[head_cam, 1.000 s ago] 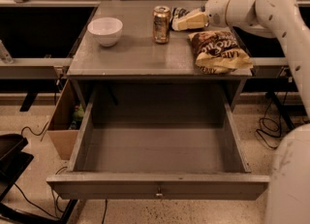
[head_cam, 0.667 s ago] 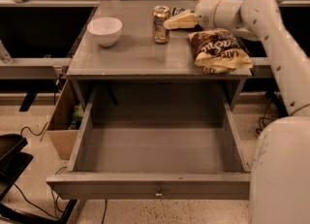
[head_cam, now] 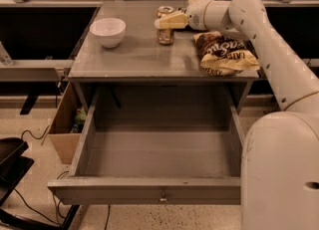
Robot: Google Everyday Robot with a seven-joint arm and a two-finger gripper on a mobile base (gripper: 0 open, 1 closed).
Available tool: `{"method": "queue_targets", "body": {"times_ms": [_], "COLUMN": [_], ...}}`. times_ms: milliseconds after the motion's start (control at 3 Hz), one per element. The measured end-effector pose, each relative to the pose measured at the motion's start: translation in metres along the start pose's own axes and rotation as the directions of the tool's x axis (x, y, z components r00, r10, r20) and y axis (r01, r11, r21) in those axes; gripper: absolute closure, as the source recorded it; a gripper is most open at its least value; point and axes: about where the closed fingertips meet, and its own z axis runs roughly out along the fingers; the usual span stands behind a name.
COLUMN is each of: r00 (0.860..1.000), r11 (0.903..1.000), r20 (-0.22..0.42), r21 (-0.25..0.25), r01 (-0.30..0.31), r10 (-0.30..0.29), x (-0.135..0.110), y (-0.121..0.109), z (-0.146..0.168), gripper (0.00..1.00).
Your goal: Place orange can into top drawer
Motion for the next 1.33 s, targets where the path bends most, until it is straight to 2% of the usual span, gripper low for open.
{"method": "queue_targets", "body": {"times_ms": [333, 1333], "r00": [0.997, 0.996], "r11": [0.9973, 0.9964], "r20": [0.014, 0.023], "r21": [-0.001, 0.008], "r01": [-0.073, -0.084], "r10": [0.073, 0.084], "x": [0.0076, 0.0124], "y": [0.0115, 0.0155], "z": [0.0197, 0.0287], "gripper": [0.02, 0.71]}}
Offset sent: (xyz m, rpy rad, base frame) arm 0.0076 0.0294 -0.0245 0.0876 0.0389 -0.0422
